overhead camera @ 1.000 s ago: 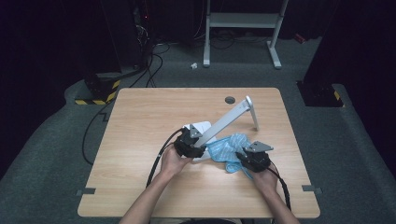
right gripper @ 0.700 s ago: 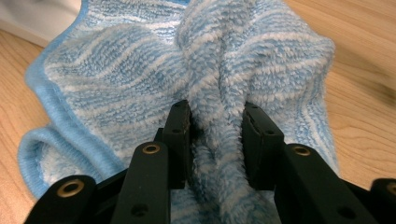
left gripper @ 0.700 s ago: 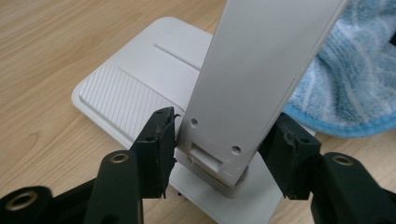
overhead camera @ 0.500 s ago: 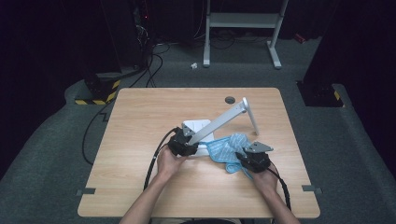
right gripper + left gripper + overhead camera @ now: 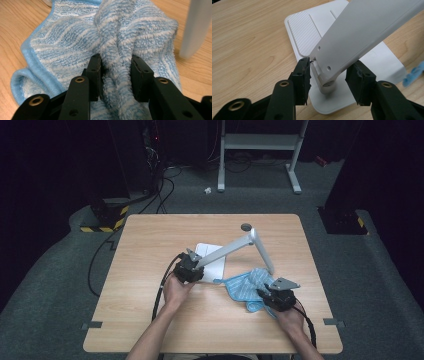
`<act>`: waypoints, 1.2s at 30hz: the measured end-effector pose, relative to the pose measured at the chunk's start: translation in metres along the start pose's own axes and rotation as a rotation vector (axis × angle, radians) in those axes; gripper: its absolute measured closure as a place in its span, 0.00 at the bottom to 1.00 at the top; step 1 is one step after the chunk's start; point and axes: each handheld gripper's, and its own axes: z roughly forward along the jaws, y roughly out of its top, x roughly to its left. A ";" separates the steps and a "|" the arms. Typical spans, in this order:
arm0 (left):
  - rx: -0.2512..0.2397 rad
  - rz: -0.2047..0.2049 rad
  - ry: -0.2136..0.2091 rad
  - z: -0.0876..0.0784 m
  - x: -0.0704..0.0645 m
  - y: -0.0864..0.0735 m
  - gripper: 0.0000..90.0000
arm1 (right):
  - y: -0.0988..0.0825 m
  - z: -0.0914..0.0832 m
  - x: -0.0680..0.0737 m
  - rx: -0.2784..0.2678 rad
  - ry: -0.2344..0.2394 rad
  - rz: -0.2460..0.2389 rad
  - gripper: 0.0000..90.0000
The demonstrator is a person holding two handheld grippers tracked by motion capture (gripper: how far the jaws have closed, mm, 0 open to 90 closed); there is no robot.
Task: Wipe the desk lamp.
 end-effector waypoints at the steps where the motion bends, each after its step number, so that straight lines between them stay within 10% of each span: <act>1: -0.002 0.007 0.003 0.000 0.000 0.000 0.60 | 0.000 0.000 0.000 -0.001 -0.001 0.000 0.70; 25: -0.029 0.099 0.075 0.002 -0.010 0.009 0.66 | -0.012 -0.014 -0.006 -0.003 0.026 -0.019 0.69; 36: -0.042 0.075 0.046 0.007 -0.006 0.012 0.54 | -0.011 -0.013 -0.006 -0.002 0.030 -0.013 0.68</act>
